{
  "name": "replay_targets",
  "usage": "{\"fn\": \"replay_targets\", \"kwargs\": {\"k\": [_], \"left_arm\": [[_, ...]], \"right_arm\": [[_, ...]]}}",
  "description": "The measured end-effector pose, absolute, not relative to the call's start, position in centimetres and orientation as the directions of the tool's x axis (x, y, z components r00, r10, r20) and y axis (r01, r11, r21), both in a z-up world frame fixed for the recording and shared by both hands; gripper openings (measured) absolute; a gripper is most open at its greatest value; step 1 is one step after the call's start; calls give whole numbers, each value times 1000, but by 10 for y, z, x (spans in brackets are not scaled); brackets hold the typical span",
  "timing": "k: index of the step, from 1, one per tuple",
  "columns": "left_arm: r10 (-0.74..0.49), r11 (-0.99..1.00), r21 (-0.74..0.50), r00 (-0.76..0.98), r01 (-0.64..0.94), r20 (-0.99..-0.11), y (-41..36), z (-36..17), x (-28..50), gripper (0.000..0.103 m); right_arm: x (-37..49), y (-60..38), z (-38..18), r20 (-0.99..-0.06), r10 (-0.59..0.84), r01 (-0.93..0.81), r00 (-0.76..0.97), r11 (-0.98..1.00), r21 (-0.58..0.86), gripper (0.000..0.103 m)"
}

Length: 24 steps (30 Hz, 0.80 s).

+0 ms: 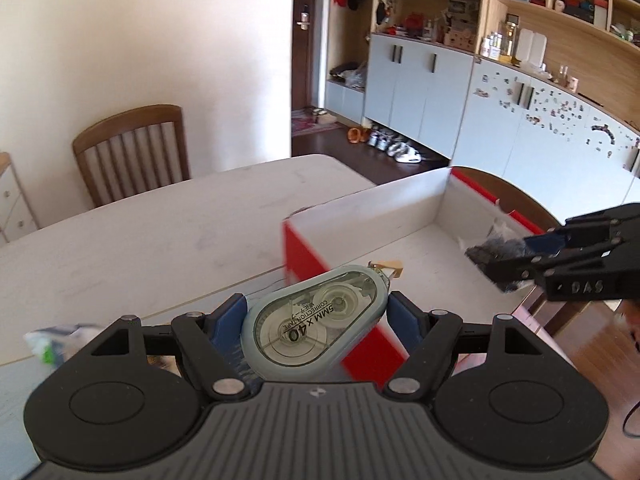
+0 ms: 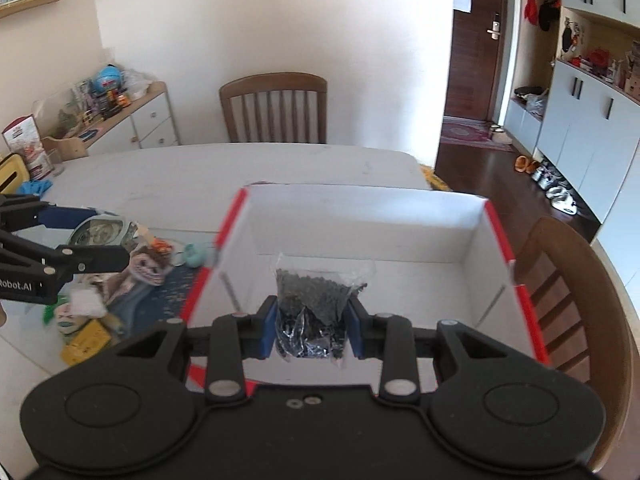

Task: Organize objects
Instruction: 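Carry the tape dispenser and black bag into the red shoebox with both tools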

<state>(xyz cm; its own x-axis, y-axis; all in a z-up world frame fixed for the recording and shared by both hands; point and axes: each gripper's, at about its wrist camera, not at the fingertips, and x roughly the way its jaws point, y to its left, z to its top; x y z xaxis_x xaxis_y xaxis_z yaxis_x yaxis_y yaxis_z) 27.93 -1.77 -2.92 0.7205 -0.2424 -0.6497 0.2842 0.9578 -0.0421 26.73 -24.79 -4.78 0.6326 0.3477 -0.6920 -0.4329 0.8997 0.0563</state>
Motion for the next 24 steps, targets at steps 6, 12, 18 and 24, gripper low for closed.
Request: {"fn": "replay_targets", "kwargs": {"k": [6, 12, 18, 24], "left_arm": [[-264, 949, -51, 696, 311, -667, -58, -32, 308, 76], [-273, 942, -53, 665, 332, -695, -94, -38, 339, 76], [-251, 943, -45, 618, 329, -745, -124, -54, 374, 76], [-196, 950, -19, 550, 310, -812, -143, -78, 406, 76]], "right_arm": [[281, -272, -57, -705, 329, -413, 629, 909, 56, 34], [294, -291, -68, -716, 310, -406, 625, 913, 40, 34], [314, -292, -79, -735, 291, -415, 613, 910, 14, 34], [332, -286, -97, -783, 266, -428, 562, 904, 0, 34]]}}
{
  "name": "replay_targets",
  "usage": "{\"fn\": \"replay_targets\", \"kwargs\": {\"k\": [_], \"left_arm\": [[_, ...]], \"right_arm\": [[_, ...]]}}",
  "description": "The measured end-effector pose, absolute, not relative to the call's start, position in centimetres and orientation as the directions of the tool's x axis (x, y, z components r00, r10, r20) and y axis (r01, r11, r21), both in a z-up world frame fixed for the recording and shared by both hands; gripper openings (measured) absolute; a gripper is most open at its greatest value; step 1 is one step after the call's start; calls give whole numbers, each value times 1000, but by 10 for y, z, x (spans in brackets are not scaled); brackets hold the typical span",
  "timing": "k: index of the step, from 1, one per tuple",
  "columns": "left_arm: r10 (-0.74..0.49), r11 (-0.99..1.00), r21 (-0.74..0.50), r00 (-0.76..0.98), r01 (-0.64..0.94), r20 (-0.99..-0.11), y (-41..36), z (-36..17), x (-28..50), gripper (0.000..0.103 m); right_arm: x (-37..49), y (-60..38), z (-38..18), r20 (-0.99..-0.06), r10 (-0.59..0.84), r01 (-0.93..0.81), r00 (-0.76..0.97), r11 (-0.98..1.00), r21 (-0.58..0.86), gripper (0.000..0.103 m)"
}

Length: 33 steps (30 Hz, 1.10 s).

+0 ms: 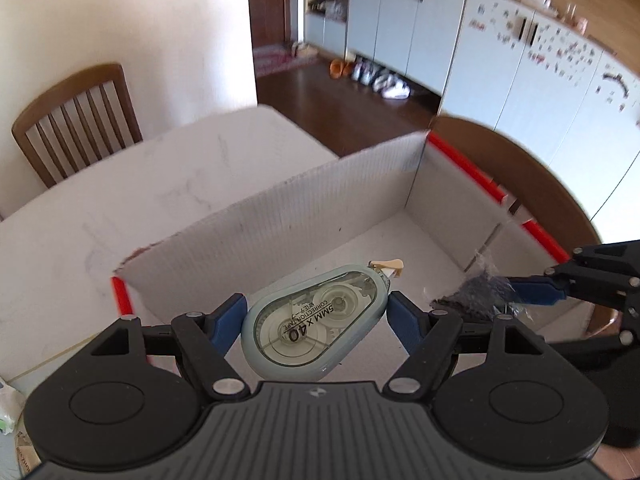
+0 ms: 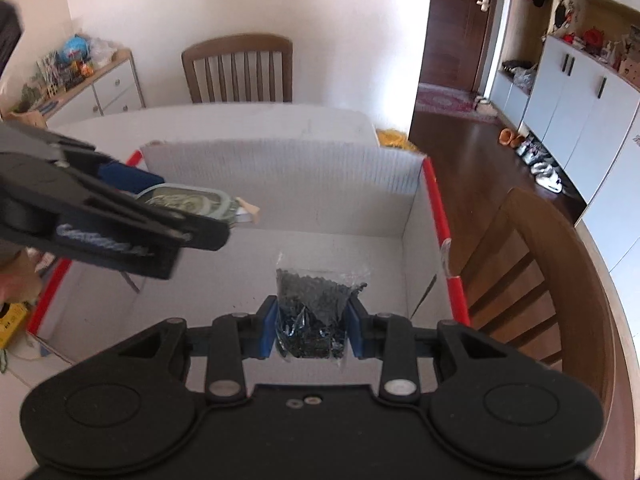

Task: Organize objects
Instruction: 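Carry the tape dispenser and black bag into the red shoebox with both tools, then open left tool releasing the tape dispenser while right tool releases the black bag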

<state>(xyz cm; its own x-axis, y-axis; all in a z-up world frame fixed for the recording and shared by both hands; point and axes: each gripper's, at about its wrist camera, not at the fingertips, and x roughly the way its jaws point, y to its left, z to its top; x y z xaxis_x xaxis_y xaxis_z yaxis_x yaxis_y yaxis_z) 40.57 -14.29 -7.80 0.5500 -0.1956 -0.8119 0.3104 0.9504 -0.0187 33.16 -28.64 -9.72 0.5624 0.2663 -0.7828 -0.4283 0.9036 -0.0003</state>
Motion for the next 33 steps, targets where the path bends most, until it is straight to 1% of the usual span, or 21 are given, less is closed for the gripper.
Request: {"fn": "replay_targets", "kwargs": {"k": [5, 12, 26, 29, 33], "left_arm": [[-133, 953, 27, 497, 302, -858, -160, -97, 425, 77], [-99, 947, 37, 397, 320, -912, -172, -122, 445, 77], [-92, 949, 4, 287, 316, -953, -174, -147, 456, 77], [-89, 951, 0, 273, 310, -958, -172, -150, 455, 75], [-95, 955, -10, 273, 297, -957, -169, -150, 453, 75]], "right_arm": [[346, -281, -112, -824, 252, -443, 508, 897, 1, 34], [360, -273, -130, -882, 236, -479, 409, 878, 13, 33], [373, -267, -143, -931, 191, -468, 311, 883, 24, 35], [374, -272, -141, -931, 196, -455, 309, 890, 36, 37], [373, -279, -138, -926, 210, -462, 315, 886, 44, 43]]}}
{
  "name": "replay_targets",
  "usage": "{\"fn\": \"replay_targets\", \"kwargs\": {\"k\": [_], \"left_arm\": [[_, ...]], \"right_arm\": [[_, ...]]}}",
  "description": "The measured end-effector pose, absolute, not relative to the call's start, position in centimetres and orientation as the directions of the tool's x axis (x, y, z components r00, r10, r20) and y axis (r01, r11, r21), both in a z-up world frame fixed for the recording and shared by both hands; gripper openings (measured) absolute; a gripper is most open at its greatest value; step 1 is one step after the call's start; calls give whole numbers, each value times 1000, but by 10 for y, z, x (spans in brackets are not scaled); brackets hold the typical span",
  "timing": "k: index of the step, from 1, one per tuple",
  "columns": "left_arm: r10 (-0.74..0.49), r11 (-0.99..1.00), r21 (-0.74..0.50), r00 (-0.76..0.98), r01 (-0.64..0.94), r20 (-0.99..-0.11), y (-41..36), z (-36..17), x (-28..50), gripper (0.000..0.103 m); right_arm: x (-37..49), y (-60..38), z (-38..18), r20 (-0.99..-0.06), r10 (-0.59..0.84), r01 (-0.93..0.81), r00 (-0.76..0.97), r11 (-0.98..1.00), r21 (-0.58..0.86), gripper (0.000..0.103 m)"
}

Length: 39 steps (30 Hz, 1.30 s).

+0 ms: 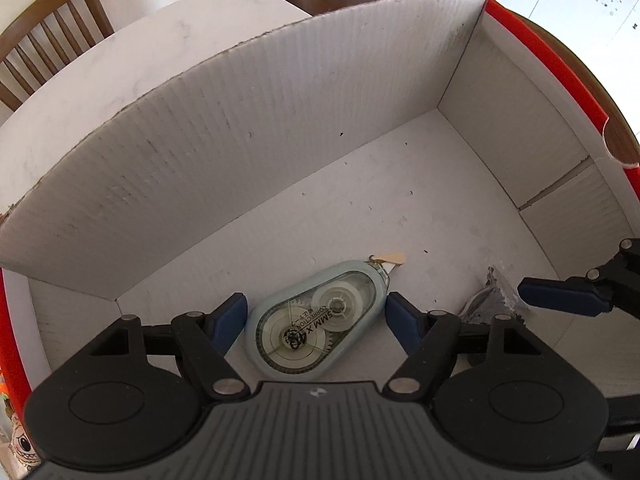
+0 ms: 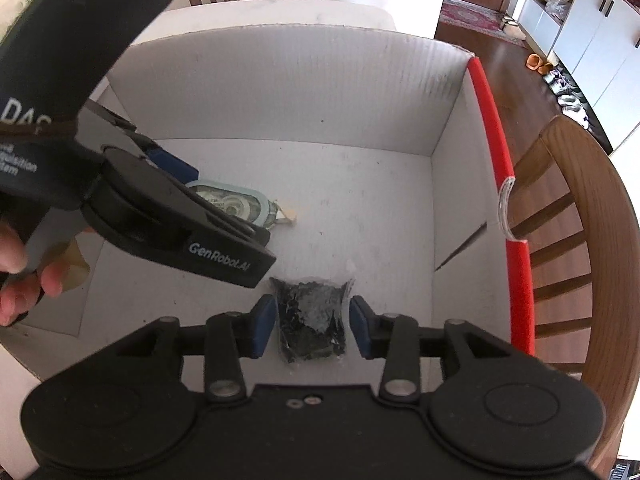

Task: Organize objects
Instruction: 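Open left tool releasing the tape dispenser while right tool releases the black bag, then withdraw both tools from the shoebox back toward the mat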

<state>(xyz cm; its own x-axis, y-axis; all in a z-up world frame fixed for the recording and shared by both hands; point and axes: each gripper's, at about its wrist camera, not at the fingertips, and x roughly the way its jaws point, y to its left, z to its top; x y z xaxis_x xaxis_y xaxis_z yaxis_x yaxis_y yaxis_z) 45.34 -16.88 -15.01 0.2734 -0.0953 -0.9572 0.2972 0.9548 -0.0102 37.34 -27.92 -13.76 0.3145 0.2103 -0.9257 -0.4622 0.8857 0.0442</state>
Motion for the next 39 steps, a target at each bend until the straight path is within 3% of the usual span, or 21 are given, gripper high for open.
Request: {"fn": "replay_targets", "kwargs": {"k": [10, 22, 29, 39], "left_arm": [[-137, 952, -19, 371, 304, -918, -163, -108, 435, 75], [-231, 950, -54, 575, 308, -785, -132, -34, 377, 75], [-242, 952, -35, 681, 303, -691, -111, -13, 335, 75], [-243, 956, -25, 738, 293, -629, -89, 3, 287, 79]], "right_arm": [[363, -288, -118, -892, 256, -456, 373, 888, 64, 44], [331, -295, -70, -804, 326, -442, 497, 893, 89, 45], [307, -294, -44, -752, 344, -456, 563, 888, 65, 53], [271, -287, -26, -676, 367, -447, 639, 892, 62, 68]]}}
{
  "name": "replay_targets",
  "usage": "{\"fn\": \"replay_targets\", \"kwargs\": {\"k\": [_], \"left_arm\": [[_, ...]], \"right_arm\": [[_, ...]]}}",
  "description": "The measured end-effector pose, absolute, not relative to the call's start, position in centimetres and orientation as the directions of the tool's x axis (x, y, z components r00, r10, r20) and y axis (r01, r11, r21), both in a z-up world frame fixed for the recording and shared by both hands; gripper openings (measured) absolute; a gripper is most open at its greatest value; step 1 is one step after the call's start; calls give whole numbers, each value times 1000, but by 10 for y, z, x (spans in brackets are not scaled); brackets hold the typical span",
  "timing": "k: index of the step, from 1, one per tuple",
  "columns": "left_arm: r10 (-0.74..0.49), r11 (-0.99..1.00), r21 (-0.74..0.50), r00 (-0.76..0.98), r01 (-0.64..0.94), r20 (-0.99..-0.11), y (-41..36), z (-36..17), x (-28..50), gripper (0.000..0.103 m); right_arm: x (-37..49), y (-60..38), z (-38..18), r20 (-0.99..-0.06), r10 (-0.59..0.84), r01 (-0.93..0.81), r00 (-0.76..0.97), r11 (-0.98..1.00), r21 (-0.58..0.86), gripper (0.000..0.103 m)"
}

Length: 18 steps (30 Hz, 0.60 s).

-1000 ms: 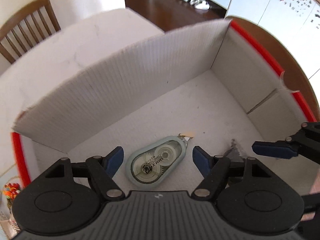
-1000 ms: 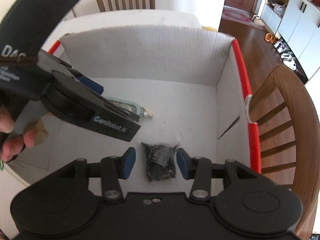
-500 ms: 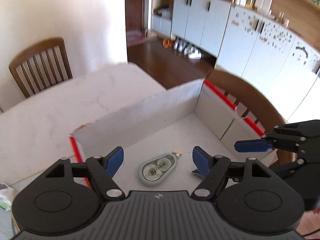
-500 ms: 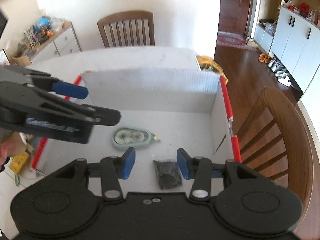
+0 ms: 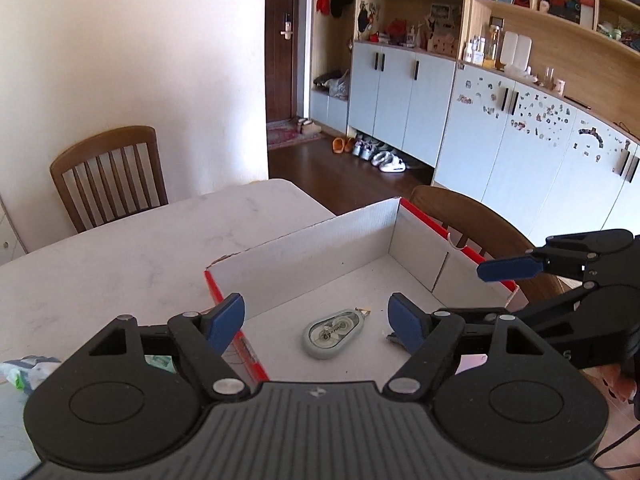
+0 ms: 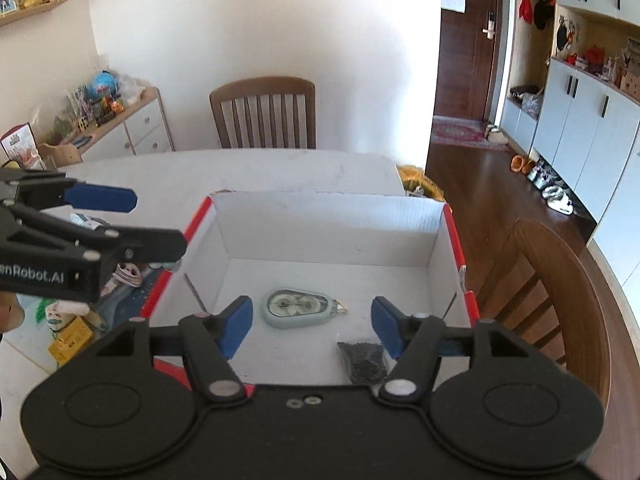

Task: Organize objects
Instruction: 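Withdraw both tools from the shoebox back toward the mat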

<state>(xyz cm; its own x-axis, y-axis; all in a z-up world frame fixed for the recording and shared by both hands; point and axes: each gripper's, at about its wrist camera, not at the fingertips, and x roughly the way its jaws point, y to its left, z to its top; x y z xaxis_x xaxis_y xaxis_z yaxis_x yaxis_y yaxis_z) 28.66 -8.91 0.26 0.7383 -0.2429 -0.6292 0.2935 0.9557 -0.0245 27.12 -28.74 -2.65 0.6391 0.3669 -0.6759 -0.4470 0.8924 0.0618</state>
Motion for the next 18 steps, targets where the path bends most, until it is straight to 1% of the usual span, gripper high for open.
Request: {"fn": "replay_targets", "kwargs": {"k": [3, 5, 6, 10, 12, 14, 15, 16, 17, 18], "left_arm": [[-244, 957, -25, 756, 289, -608, -82, 8, 274, 79], [-242, 959, -26, 766, 283, -596, -77, 11, 266, 81], [-243, 959, -27, 771, 281, -589, -74, 12, 262, 83], [-245, 961, -32, 784, 276, -571, -60, 15, 248, 83], [-250, 961, -42, 785, 275, -567, -50, 15, 241, 87], [-252, 962, -56, 786, 269, -565, -40, 15, 235, 87], [-249, 963, -59, 787, 263, -564, -37, 14, 232, 89], [-246, 964, -62, 789, 257, -563, -30, 13, 229, 91], [-243, 966, -66, 792, 250, -560, -24, 13, 226, 95], [-240, 968, -70, 797, 243, -555, -19, 13, 222, 96]], "right_arm": [[262, -284, -21, -658, 368, -446, 657, 894, 55, 71], [258, -282, -20, -648, 369, -441, 667, 896, 56, 72], [254, -280, -19, -642, 371, -437, 671, 897, 62, 75], [245, -276, -15, -618, 374, -428, 692, 901, 67, 82], [238, -269, -12, -606, 379, -432, 700, 899, 64, 86], [231, -263, -11, -596, 391, -440, 702, 895, 69, 90], [227, -259, -10, -589, 397, -442, 704, 894, 74, 93], [224, -257, -9, -582, 403, -444, 706, 893, 80, 94], [221, -254, -9, -577, 409, -446, 707, 891, 85, 95], [217, -250, -8, -570, 416, -449, 709, 889, 91, 96]]}}
